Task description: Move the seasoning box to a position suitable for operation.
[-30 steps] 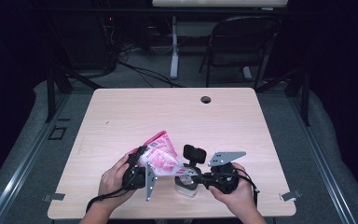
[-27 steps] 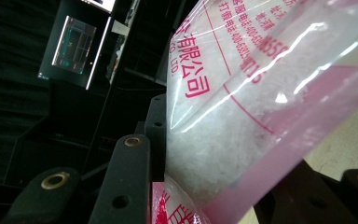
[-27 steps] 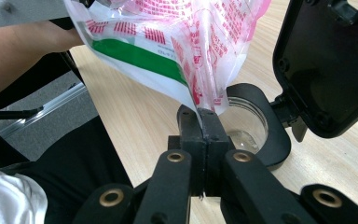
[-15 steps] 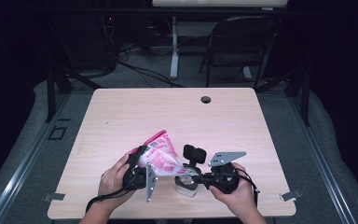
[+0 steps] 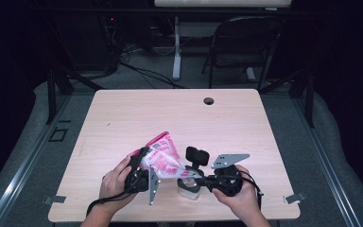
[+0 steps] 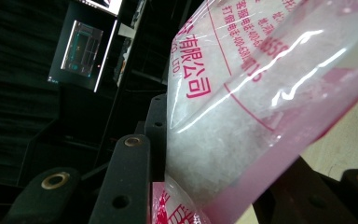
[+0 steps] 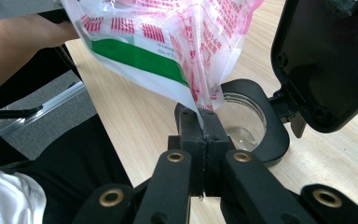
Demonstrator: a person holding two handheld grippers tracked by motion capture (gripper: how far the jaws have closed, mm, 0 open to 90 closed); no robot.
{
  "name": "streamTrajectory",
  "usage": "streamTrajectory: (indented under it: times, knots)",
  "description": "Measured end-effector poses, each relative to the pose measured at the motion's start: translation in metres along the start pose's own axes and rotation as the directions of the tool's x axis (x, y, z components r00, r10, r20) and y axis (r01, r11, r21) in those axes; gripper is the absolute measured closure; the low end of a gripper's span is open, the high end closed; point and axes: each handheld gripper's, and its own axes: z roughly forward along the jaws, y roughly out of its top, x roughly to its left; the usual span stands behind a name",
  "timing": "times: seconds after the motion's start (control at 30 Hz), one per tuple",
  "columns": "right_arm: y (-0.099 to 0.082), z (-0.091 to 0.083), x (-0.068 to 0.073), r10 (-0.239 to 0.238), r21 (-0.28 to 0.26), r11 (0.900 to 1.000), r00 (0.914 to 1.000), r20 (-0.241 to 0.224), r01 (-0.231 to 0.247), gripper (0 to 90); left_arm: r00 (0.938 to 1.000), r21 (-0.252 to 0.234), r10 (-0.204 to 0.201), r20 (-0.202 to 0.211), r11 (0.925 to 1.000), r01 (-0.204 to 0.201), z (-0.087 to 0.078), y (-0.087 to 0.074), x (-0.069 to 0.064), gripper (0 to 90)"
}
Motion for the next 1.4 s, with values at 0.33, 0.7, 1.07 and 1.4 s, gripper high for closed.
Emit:
streamTrajectory:
  times: [0.33, 0.7, 1.07, 1.4]
  knots:
    - [-0.001, -0.002, -0.003, 0.007, 0.002, 1.0, 1.0, 0.006, -0.007, 90.0, 0.9997, -0.01, 0.015, -0.019, 0.9998, -0.015, -0.004, 0.005, 0.002, 68.8]
    - [-0.004, -0.004, -0.005, 0.013, 0.011, 0.9998, 0.9998, 0.013, -0.013, 90.0, 0.9996, -0.022, 0.017, -0.021, 0.9996, -0.017, -0.006, 0.009, 0.003, 69.0]
    - [-0.007, -0.006, -0.007, 0.027, 0.004, 0.9996, 0.9995, 0.018, -0.027, 90.0, 0.9993, -0.04, 0.021, -0.031, 0.999, -0.023, -0.006, 0.013, 0.003, 69.2]
    - [-0.009, -0.007, -0.009, 0.037, 0.007, 0.9993, 0.999, 0.023, -0.038, 90.0, 0.9987, -0.046, 0.036, -0.036, 0.9982, -0.038, -0.007, 0.016, 0.004, 69.3]
